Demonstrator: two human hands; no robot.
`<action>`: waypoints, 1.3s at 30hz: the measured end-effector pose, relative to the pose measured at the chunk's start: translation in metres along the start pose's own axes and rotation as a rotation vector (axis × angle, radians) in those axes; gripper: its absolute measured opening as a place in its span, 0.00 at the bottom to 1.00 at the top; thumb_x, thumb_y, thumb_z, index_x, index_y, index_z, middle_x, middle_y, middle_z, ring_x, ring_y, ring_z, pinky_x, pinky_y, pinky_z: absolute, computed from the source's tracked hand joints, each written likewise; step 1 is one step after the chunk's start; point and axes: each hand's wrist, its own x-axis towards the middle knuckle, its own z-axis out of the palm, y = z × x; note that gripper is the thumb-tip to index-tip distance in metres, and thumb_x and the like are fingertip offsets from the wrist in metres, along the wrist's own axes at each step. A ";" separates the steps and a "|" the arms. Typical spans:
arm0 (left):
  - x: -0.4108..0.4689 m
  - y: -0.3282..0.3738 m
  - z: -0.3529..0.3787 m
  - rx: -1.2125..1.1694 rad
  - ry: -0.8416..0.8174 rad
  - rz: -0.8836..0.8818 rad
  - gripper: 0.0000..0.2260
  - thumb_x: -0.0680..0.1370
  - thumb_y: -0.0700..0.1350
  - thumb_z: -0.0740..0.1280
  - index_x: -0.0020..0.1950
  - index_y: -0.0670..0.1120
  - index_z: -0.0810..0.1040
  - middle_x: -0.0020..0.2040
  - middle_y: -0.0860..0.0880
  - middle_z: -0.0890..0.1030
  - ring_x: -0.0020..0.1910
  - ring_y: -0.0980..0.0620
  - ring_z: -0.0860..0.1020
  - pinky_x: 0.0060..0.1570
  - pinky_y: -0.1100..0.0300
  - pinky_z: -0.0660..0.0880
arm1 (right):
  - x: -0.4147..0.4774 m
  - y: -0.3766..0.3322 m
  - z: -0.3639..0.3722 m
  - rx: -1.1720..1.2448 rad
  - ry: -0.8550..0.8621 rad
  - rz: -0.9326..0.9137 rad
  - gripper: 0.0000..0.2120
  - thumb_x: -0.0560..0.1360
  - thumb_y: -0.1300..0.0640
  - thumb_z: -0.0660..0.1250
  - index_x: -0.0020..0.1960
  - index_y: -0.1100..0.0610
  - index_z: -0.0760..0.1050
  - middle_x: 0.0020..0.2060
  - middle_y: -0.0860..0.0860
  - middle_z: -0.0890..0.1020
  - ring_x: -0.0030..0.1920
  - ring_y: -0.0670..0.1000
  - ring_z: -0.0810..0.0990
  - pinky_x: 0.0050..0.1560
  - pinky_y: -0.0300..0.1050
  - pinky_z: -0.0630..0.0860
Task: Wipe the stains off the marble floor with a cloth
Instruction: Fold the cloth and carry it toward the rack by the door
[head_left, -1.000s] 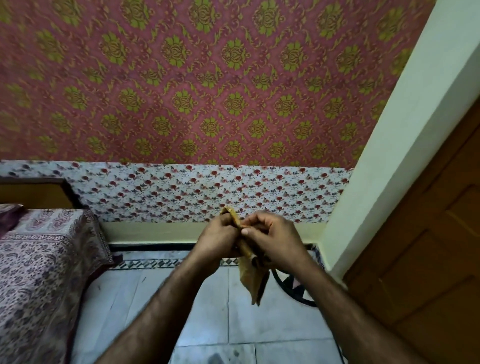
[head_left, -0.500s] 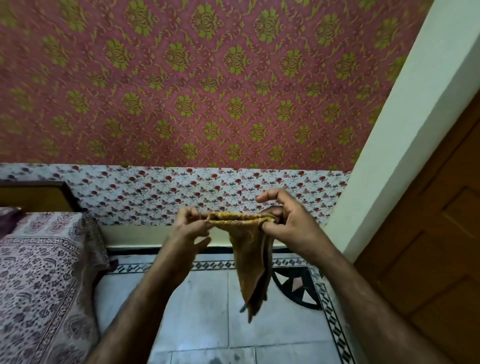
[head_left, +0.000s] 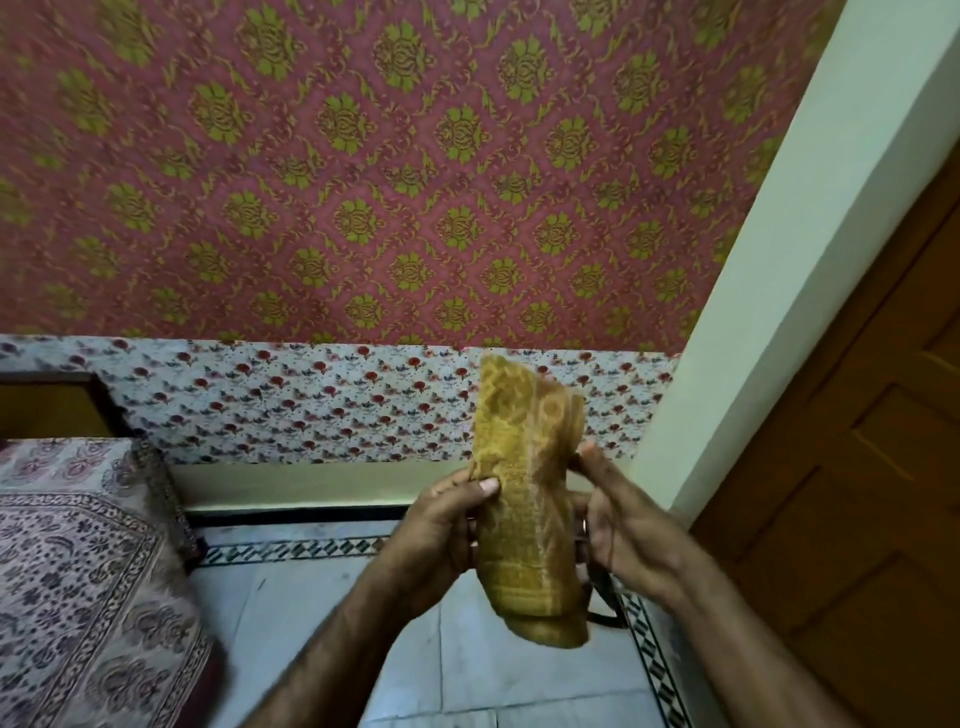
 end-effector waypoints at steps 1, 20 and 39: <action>0.000 -0.002 -0.004 0.020 0.024 -0.016 0.17 0.76 0.49 0.70 0.62 0.44 0.81 0.60 0.35 0.81 0.58 0.38 0.80 0.63 0.36 0.74 | 0.000 0.015 -0.002 0.082 0.049 0.000 0.21 0.80 0.49 0.66 0.71 0.56 0.74 0.58 0.63 0.84 0.55 0.61 0.84 0.55 0.57 0.81; -0.008 0.001 -0.039 0.356 0.226 0.129 0.27 0.71 0.37 0.78 0.64 0.57 0.78 0.57 0.51 0.85 0.55 0.52 0.83 0.48 0.56 0.83 | 0.005 0.029 0.016 -0.468 0.322 -0.263 0.26 0.71 0.76 0.73 0.57 0.48 0.84 0.57 0.49 0.85 0.56 0.51 0.84 0.45 0.49 0.86; -0.007 0.004 -0.011 0.186 0.271 0.240 0.08 0.80 0.54 0.68 0.57 0.55 0.76 0.56 0.46 0.84 0.54 0.45 0.84 0.49 0.41 0.83 | 0.012 0.062 0.035 -0.009 0.297 -0.191 0.14 0.76 0.58 0.74 0.62 0.56 0.80 0.57 0.57 0.86 0.60 0.61 0.84 0.63 0.68 0.78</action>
